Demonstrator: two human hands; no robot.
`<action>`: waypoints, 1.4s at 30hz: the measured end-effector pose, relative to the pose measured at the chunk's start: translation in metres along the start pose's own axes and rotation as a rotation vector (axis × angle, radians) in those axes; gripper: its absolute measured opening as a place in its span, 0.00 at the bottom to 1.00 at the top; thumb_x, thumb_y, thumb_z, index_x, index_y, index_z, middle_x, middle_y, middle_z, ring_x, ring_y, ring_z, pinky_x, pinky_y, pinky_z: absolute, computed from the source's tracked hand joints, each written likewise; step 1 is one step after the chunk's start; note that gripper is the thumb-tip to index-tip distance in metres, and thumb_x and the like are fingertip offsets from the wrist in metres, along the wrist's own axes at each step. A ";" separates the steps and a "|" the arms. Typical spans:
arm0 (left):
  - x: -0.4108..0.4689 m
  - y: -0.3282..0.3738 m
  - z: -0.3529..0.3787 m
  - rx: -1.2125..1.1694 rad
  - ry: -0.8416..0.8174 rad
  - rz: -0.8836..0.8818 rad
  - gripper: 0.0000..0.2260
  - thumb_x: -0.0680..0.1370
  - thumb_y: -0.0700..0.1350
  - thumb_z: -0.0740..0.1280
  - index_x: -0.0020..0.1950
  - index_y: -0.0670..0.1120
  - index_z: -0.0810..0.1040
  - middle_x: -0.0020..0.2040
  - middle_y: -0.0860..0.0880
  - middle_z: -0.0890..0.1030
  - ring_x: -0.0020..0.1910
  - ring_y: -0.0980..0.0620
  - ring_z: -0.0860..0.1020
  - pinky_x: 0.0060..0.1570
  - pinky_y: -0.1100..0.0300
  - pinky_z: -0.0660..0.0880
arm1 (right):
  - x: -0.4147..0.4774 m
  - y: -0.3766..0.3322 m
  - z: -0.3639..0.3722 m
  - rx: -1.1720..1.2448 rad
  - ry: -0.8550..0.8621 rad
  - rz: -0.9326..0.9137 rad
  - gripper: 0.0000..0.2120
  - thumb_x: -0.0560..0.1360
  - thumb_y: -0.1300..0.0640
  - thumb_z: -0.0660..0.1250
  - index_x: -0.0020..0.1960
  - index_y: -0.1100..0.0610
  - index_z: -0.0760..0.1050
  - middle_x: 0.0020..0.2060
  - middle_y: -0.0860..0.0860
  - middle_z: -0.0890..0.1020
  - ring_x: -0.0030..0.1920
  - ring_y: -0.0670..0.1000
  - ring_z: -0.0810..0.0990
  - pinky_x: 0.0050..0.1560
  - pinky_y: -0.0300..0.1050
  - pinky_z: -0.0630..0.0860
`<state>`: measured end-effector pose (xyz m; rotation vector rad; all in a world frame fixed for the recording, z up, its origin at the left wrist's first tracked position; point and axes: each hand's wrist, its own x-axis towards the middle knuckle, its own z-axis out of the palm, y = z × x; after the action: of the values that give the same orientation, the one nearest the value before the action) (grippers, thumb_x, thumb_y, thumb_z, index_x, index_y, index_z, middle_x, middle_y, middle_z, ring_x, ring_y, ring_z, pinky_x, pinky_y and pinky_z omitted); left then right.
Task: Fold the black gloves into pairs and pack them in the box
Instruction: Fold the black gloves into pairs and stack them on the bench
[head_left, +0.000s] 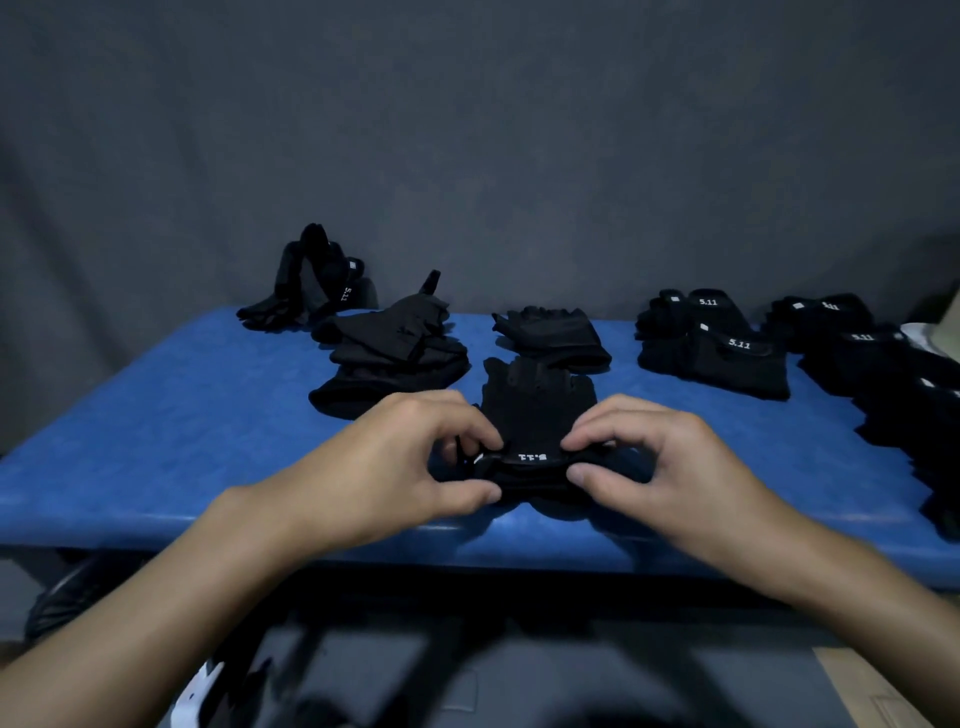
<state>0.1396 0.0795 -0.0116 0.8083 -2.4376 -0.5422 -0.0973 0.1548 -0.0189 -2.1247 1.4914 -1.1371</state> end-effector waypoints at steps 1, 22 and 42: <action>0.000 0.001 0.000 -0.014 0.017 0.005 0.12 0.70 0.49 0.79 0.52 0.53 0.84 0.43 0.56 0.79 0.44 0.53 0.78 0.46 0.59 0.75 | 0.000 0.001 0.000 0.010 0.016 -0.004 0.07 0.68 0.53 0.72 0.45 0.45 0.81 0.46 0.41 0.81 0.49 0.46 0.81 0.53 0.37 0.75; -0.003 -0.016 -0.004 0.217 -0.027 -0.146 0.21 0.77 0.57 0.67 0.68 0.59 0.66 0.58 0.63 0.71 0.61 0.61 0.69 0.63 0.60 0.69 | -0.009 0.015 0.006 -0.358 -0.202 -0.154 0.20 0.73 0.44 0.66 0.65 0.40 0.72 0.55 0.34 0.71 0.56 0.39 0.72 0.57 0.45 0.73; 0.002 -0.001 0.011 0.380 -0.300 0.110 0.38 0.74 0.60 0.64 0.80 0.59 0.50 0.80 0.63 0.49 0.76 0.69 0.40 0.77 0.60 0.42 | -0.009 0.015 -0.003 -0.480 -0.215 -0.242 0.14 0.78 0.52 0.58 0.63 0.43 0.71 0.54 0.38 0.77 0.54 0.44 0.77 0.55 0.48 0.72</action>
<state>0.1326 0.0795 -0.0198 0.7766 -2.8959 -0.1663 -0.1106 0.1575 -0.0301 -2.7079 1.5523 -0.6259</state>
